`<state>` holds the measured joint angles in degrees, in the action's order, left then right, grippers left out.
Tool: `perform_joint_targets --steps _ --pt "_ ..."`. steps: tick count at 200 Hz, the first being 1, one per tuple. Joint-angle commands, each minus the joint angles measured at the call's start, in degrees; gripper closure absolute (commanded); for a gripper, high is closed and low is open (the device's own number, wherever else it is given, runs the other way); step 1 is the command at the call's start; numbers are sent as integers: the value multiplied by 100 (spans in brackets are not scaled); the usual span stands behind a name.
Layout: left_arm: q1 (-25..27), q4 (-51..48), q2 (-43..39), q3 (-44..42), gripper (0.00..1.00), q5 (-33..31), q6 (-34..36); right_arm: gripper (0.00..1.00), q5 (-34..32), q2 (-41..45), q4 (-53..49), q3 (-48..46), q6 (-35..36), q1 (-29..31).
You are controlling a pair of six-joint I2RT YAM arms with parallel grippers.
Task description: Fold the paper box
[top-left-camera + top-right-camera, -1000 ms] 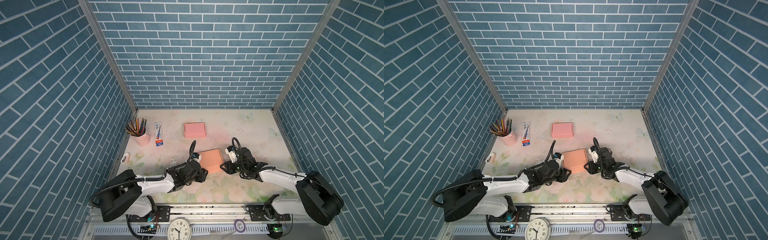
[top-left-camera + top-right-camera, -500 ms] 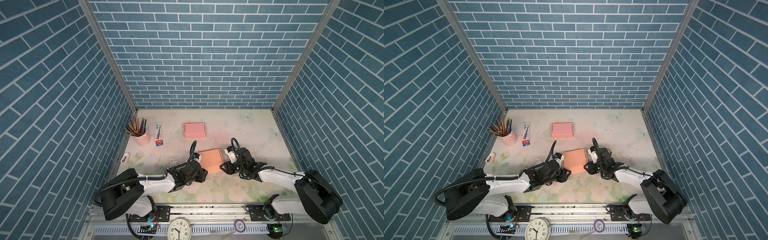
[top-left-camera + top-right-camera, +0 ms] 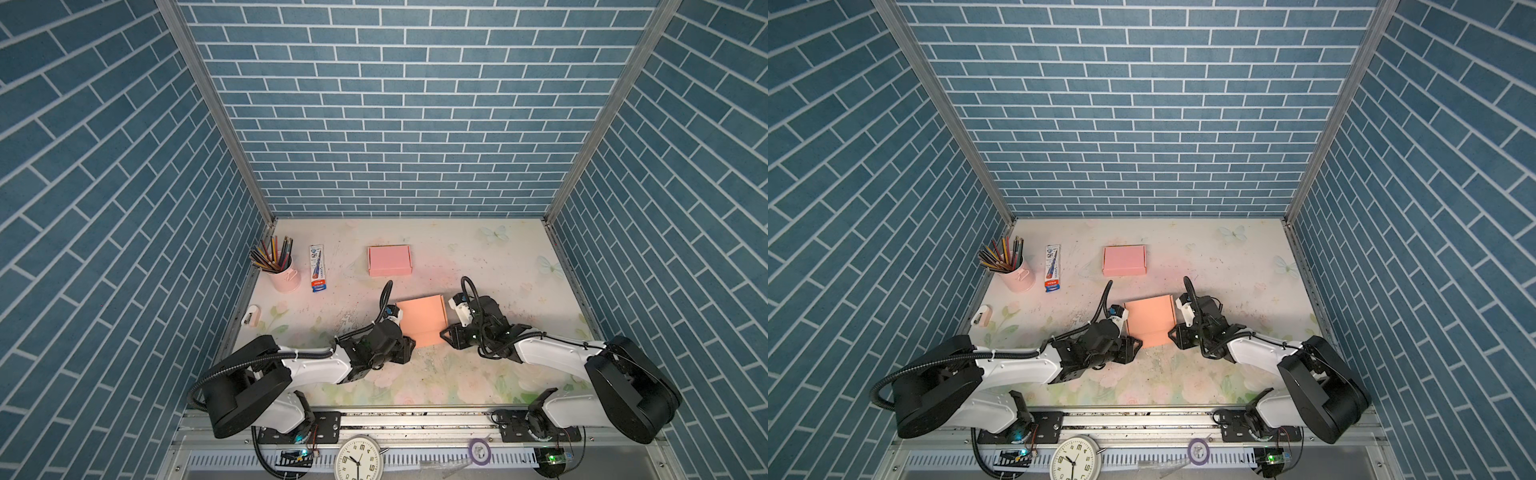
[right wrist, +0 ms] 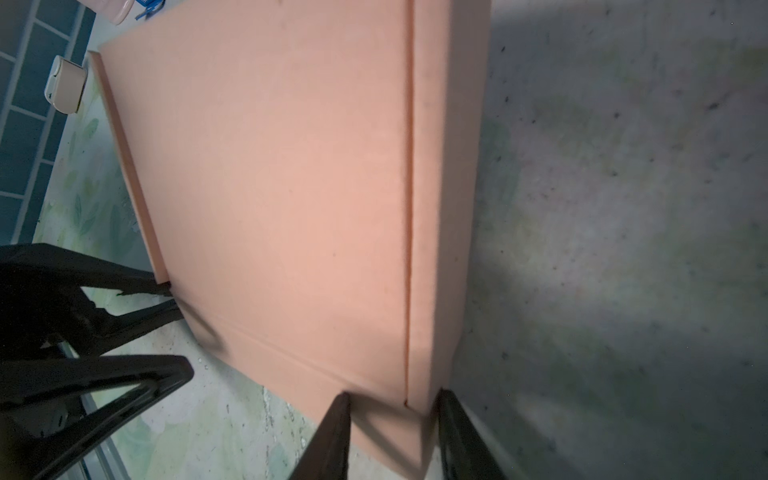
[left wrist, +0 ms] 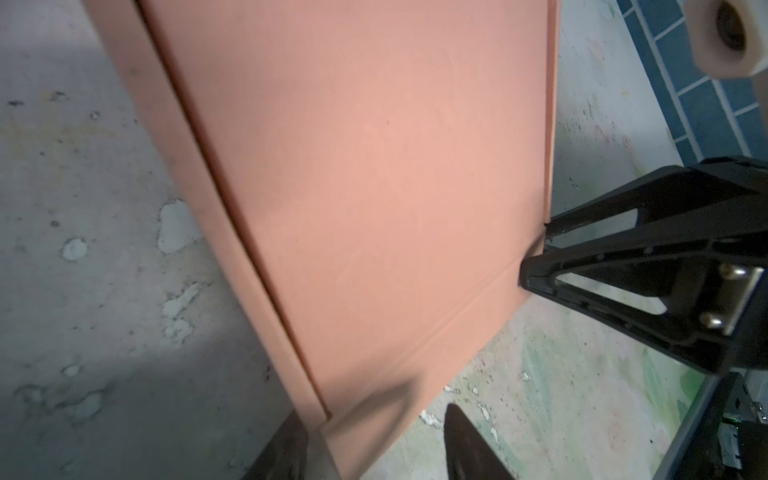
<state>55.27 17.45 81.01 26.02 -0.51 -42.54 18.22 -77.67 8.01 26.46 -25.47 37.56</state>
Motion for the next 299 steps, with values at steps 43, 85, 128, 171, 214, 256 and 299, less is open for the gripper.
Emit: perform_joint_targets --steps 43,85,128,171,214,256,299 --pt "-86 17 -164 44 46 -27 113 63 -28 238 -175 158 74 61" --pt "-127 21 -226 59 47 -36 176 63 -37 240 -159 176 93 70" --pt "-153 132 -115 68 47 -35 244 63 7 62 -32 203 91 79" --pt "-142 802 -94 -208 48 -50 519 64 15 -30 68 216 145 83" --pt "-148 1319 18 -411 49 -115 940 64 55 -222 179 250 211 117" --pt "-110 1679 90 -483 49 -32 1258 64 3 -260 212 337 306 225" --pt "-1 1711 -74 -497 49 -77 1366 64 -166 -207 87 435 380 405"
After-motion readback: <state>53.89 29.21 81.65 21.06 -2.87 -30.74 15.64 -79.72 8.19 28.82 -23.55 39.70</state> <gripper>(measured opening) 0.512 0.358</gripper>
